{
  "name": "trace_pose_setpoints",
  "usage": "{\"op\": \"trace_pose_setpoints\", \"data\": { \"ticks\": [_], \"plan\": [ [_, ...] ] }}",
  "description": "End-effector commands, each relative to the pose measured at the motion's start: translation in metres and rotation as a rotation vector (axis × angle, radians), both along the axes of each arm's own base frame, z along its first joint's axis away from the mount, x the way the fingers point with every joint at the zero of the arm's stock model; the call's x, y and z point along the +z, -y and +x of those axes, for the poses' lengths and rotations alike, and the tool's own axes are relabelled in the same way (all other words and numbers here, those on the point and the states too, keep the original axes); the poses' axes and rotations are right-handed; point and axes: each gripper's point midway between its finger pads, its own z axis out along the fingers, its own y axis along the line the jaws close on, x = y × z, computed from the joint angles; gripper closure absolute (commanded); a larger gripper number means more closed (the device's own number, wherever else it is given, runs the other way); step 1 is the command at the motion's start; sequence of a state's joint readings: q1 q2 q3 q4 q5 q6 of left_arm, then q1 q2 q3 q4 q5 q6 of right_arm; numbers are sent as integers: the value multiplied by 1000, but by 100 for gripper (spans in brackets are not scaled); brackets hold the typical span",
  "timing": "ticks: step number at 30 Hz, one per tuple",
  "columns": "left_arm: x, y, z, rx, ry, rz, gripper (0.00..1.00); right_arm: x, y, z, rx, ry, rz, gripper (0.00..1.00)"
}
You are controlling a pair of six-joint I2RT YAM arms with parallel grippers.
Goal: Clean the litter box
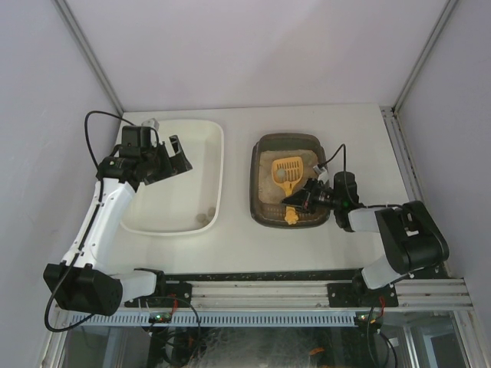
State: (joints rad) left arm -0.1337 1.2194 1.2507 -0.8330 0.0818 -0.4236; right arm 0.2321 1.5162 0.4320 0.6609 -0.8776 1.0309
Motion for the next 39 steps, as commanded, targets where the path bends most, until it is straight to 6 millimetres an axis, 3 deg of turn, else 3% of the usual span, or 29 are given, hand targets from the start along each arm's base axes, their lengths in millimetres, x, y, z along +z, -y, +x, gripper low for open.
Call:
{"op": "trace_pose_setpoints", "data": {
  "ticks": [1, 4, 8, 13, 17, 22, 27, 31, 33, 35, 37, 39],
  "plan": [
    [4, 3, 2, -34, 34, 8, 0, 24, -6, 11, 16, 87, 68, 100],
    [2, 3, 2, -35, 30, 7, 0, 26, 2, 19, -19, 97, 88, 100],
    [2, 3, 2, -34, 31, 8, 0, 29, -27, 2, 100, 109, 99, 100],
    [2, 3, 1, -34, 31, 8, 0, 35, 2, 18, 5, 92, 202, 100],
    [2, 0, 1, -22, 35, 20, 0, 30, -29, 0, 121, 78, 135, 100],
    [0, -2, 1, -15, 31, 28, 0, 28, 0, 19, -6, 67, 138, 100],
    [-1, -3, 1, -15, 32, 36, 0, 31, -25, 2, 92, 55, 144, 100],
    [0, -4, 1, -8, 34, 39, 0, 35, 0, 15, -6, 61, 170, 100],
    [6, -10, 2, 6, 50, 66, 0, 41, -9, 11, 33, 71, 159, 100],
    [19, -23, 5, -12, 70, 165, 0, 42, -32, -2, 119, 97, 82, 100],
    [32, -37, 11, -142, 60, 329, 0, 48, -46, -9, 159, 127, -14, 100],
    [45, -60, 14, -156, 12, 480, 0, 68, -58, -10, 180, 181, -96, 100]
  ]
}}
